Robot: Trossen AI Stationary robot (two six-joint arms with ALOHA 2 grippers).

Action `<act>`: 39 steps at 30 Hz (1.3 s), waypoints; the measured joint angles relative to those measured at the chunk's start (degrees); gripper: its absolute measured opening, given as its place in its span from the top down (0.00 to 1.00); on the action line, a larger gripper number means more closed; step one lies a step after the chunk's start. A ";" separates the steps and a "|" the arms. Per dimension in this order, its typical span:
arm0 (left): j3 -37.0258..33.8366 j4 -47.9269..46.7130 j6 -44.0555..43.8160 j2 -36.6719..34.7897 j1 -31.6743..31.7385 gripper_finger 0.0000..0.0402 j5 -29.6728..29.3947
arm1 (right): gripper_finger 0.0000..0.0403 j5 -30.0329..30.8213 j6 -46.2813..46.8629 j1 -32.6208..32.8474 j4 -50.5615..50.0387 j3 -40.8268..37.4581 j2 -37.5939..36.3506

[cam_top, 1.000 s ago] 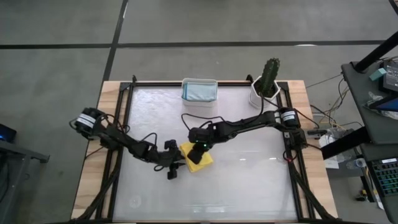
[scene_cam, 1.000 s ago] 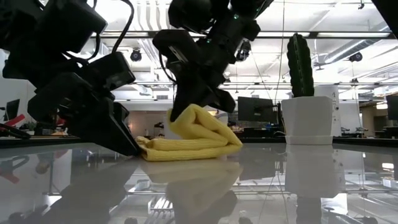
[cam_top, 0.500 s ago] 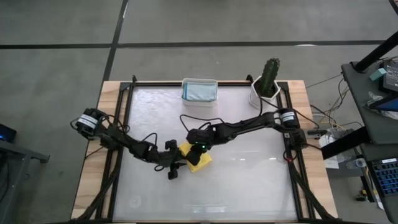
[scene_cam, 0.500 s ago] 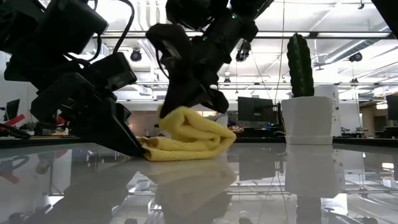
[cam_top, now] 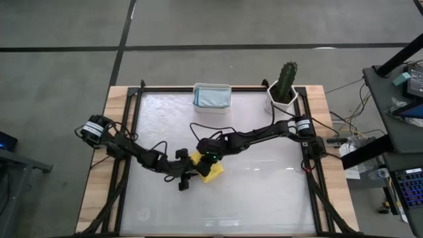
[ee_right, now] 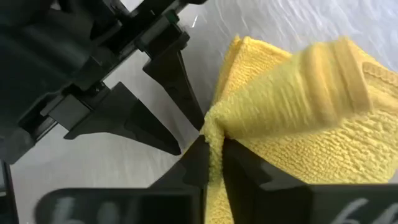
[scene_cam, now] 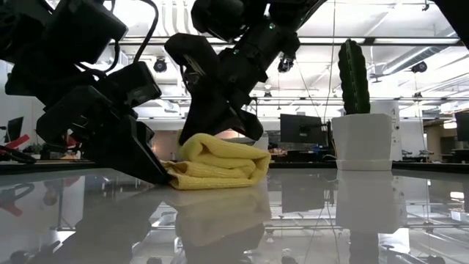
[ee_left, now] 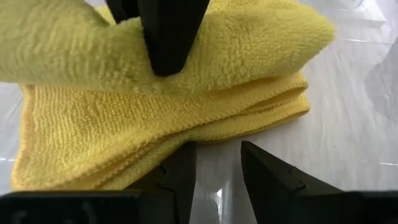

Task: Fold microfiber towels
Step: Fold the yellow cloth

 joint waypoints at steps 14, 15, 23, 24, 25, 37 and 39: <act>-0.02 -0.09 -0.01 -0.04 0.00 0.72 0.05 | 0.63 -2.80 -2.45 0.24 2.09 0.00 -0.22; -0.02 -0.09 -0.01 -0.04 0.00 0.72 0.05 | 0.62 -3.00 -2.59 0.24 1.45 0.00 -0.52; -0.17 0.02 -0.03 -0.04 0.00 0.72 0.16 | 0.62 -2.45 -2.18 0.84 -0.46 0.05 -2.94; -0.20 0.02 -0.05 -0.04 0.00 0.72 0.16 | 0.62 -1.66 -2.12 1.10 -0.81 0.00 -2.85; -0.20 0.02 -0.05 -0.04 0.00 0.72 0.16 | 0.63 -0.45 -2.10 1.36 -1.10 -0.02 -2.75; -0.20 -0.10 -0.10 -0.04 0.00 0.72 0.12 | 0.69 3.04 -1.90 2.51 -0.15 0.00 1.79; -0.20 -0.11 -0.10 -0.04 0.00 0.72 0.10 | 0.71 3.04 -1.90 2.51 0.20 0.00 2.22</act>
